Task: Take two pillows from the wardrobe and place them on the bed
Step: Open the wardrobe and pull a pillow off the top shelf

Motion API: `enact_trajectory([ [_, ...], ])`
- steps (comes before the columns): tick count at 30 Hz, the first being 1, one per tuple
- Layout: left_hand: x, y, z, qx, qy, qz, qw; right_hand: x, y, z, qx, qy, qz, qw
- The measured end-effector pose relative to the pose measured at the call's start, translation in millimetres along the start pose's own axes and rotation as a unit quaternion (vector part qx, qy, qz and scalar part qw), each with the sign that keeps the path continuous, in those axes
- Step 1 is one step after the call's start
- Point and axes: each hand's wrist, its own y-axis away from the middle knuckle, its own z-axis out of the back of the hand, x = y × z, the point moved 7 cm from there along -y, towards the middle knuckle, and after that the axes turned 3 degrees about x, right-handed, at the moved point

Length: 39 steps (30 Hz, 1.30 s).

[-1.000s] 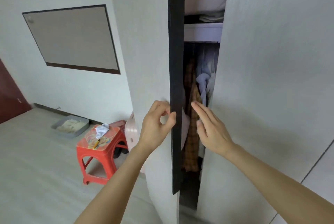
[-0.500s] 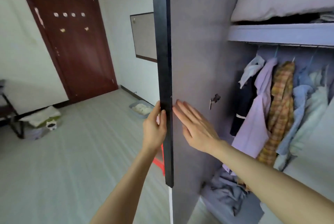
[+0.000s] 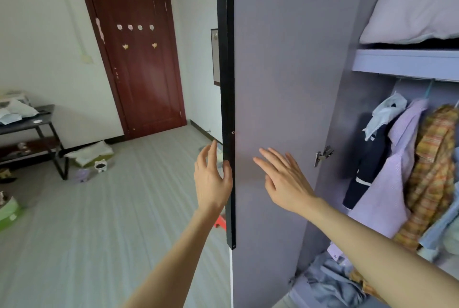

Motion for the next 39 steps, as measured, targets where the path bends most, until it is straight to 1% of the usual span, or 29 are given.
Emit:
enact_trajectory([
  [1,-6,14,-3,-0.018,-0.021,-0.031,0.999,-10,9,2,-0.01,0.002,-0.006,1.0],
  [2,-13,27,-10,-0.016,-0.041,-0.064,0.997,-20,18,3,-0.016,0.003,-0.013,1.0],
  [5,-34,53,-49,0.059,-0.063,-0.135,0.987,-57,56,13,-0.012,0.012,-0.051,0.999],
  [7,-51,59,-80,0.11,-0.054,-0.148,0.981,-84,87,26,-0.022,0.034,-0.074,0.996],
  [11,-104,65,-150,0.201,-0.003,-0.167,0.965,-141,155,71,-0.049,0.069,-0.153,0.985],
  [14,-167,70,-202,0.254,0.066,-0.217,0.94,-177,203,119,-0.071,0.123,-0.216,0.966],
  [16,-222,72,-233,0.283,0.125,-0.254,0.916,-199,232,155,-0.083,0.171,-0.265,0.945],
  [18,-274,71,-254,0.294,0.168,-0.291,0.895,-216,251,186,-0.098,0.205,-0.306,0.925],
  [20,-323,66,-272,0.308,0.209,-0.303,0.877,-231,264,214,-0.114,0.233,-0.337,0.905],
  [22,-365,58,-287,0.327,0.232,-0.309,0.862,-242,270,236,-0.122,0.256,-0.356,0.89],
  [24,-402,54,-305,0.36,0.228,-0.326,0.844,-251,274,255,-0.125,0.273,-0.376,0.877],
  [26,-426,52,-318,0.417,0.25,-0.308,0.818,-257,276,266,-0.133,0.278,-0.389,0.868],
  [27,-437,53,-321,0.462,0.296,-0.272,0.791,-258,280,270,-0.14,0.283,-0.399,0.861],
  [29,-445,58,-326,0.538,0.389,-0.168,0.729,-258,286,270,-0.152,0.27,-0.415,0.856],
  [30,-446,58,-325,0.547,0.426,-0.134,0.708,-256,289,269,-0.158,0.265,-0.417,0.855],
  [32,-440,54,-320,0.541,0.468,-0.101,0.691,-247,294,267,-0.179,0.243,-0.43,0.851],
  [34,-432,53,-311,0.543,0.49,-0.085,0.677,-234,299,262,-0.194,0.202,-0.45,0.848],
  [36,-423,58,-296,0.562,0.494,-0.102,0.656,-219,303,256,-0.225,0.168,-0.465,0.839],
  [39,-410,74,-269,0.599,0.508,-0.147,0.601,-190,309,244,-0.274,0.129,-0.471,0.828],
])
